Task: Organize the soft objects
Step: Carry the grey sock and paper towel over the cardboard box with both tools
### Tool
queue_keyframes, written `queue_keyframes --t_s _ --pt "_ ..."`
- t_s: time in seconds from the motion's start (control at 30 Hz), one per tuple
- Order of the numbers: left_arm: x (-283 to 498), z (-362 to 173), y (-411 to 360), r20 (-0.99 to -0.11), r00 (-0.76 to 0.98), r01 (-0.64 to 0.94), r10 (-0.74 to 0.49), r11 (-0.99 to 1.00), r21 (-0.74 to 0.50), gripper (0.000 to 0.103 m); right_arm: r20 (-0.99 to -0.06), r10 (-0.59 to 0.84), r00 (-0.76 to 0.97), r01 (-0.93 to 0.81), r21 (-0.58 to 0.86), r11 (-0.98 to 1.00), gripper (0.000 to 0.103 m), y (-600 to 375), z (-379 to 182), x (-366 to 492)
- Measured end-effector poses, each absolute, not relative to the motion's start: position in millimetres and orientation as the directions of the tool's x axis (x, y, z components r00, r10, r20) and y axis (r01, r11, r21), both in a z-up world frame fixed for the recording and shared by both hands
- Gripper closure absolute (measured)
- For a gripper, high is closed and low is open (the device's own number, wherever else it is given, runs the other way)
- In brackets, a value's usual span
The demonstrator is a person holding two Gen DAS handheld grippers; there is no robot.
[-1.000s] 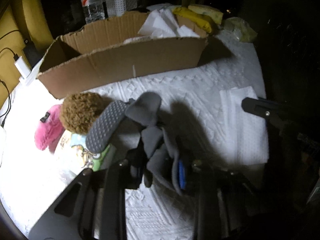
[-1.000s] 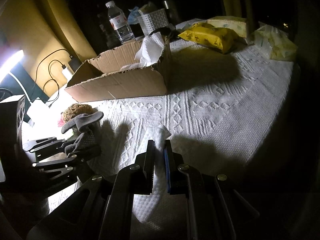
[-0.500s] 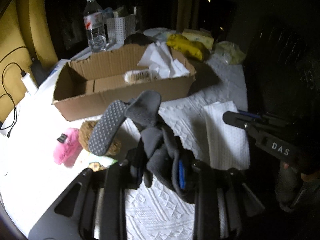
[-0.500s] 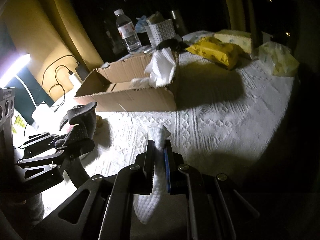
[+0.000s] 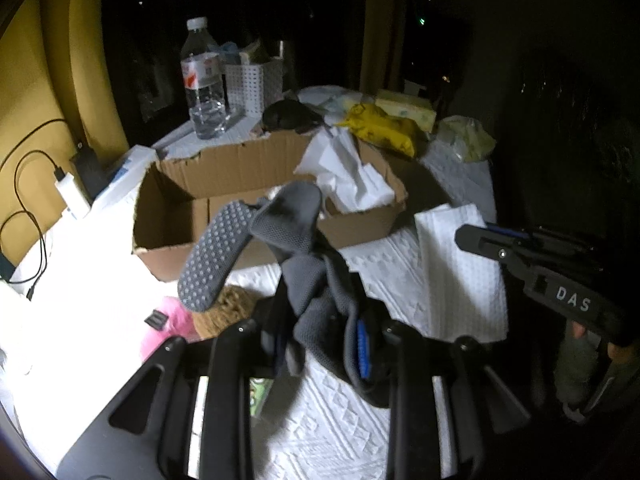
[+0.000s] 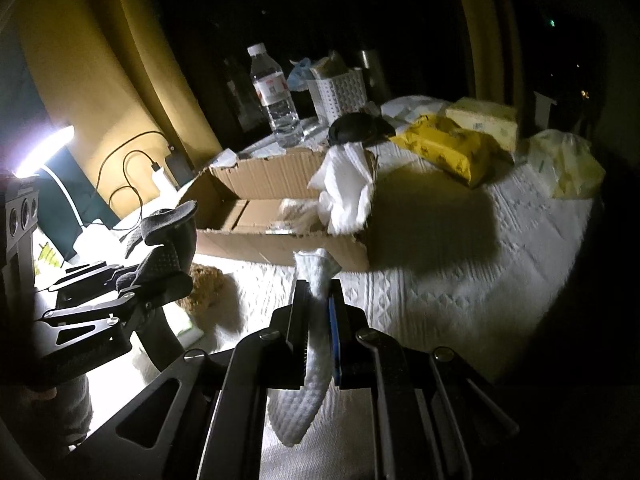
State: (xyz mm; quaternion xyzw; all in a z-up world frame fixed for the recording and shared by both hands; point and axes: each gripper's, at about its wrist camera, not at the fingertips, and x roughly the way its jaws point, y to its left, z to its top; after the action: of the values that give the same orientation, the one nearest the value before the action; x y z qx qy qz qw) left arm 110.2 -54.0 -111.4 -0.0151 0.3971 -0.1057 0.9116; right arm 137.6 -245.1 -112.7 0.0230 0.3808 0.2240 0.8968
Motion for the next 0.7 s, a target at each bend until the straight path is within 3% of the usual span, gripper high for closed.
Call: queue_keyframes --t_s 0.7 --pt "144.5 -90.3 -37.1 -0.688 0.702 0.157 -0.184 0.982 -0.102 0.076 -0.637 0.444 0.629 -0.436 0.184 0.881 0.093 -231.5 -86.2 175.2"
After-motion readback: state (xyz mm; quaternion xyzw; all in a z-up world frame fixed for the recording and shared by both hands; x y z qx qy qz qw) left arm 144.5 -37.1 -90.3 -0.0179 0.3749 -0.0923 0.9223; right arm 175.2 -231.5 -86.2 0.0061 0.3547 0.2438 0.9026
